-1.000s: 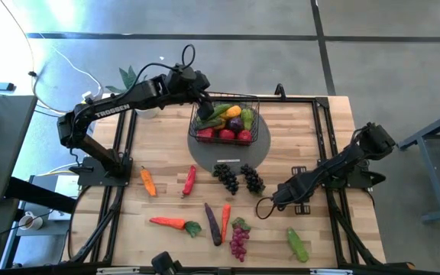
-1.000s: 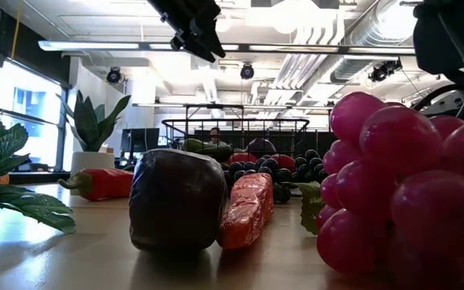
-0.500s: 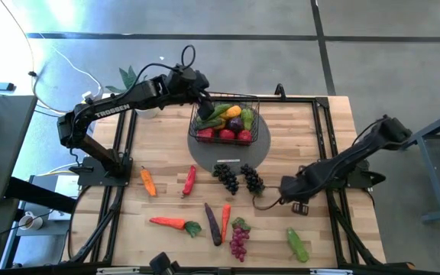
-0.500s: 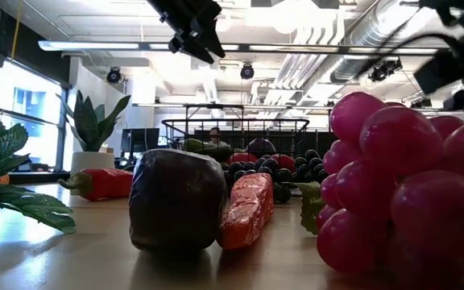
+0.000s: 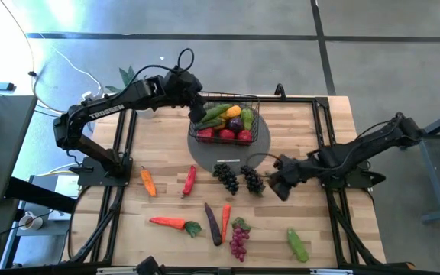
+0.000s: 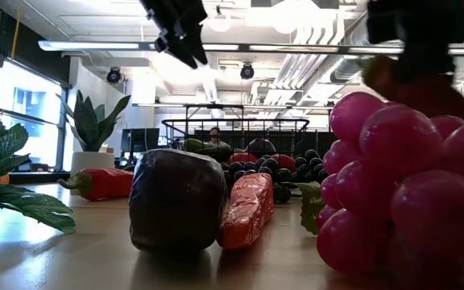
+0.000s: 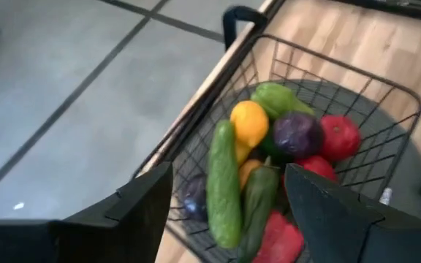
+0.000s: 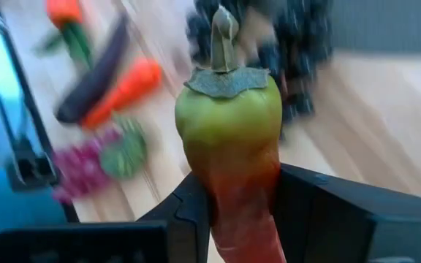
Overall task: Build produce basket
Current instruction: Put the green and red chilli pepper into the wire basket
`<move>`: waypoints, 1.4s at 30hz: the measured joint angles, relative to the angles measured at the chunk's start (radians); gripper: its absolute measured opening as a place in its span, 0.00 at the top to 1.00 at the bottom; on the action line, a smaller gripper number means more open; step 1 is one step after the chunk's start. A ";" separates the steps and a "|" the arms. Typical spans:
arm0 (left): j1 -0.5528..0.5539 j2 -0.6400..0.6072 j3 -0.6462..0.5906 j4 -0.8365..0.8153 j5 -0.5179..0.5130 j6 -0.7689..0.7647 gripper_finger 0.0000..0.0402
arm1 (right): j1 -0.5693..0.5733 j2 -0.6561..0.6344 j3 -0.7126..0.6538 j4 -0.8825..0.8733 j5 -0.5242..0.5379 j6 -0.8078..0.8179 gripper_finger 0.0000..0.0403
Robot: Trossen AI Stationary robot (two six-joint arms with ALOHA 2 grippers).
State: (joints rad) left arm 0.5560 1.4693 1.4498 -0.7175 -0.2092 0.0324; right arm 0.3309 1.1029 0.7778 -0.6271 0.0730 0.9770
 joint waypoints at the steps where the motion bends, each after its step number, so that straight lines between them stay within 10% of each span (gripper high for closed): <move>1: 0.000 -0.006 0.000 -0.002 -0.014 0.006 0.37 | -0.015 0.000 0.000 0.028 0.005 -0.011 0.79; 23: 0.065 -0.097 0.000 -0.210 -0.135 0.127 0.37 | -0.350 0.030 0.007 0.832 0.212 -0.356 0.79; 42: 0.114 -0.096 0.000 -0.268 -0.057 0.147 0.37 | -0.465 0.419 0.355 0.881 0.305 -0.615 0.79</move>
State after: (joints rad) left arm 0.6705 1.3735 1.4498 -0.9852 -0.2657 0.1799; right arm -0.1346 1.5215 1.1329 0.2540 0.3782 0.3623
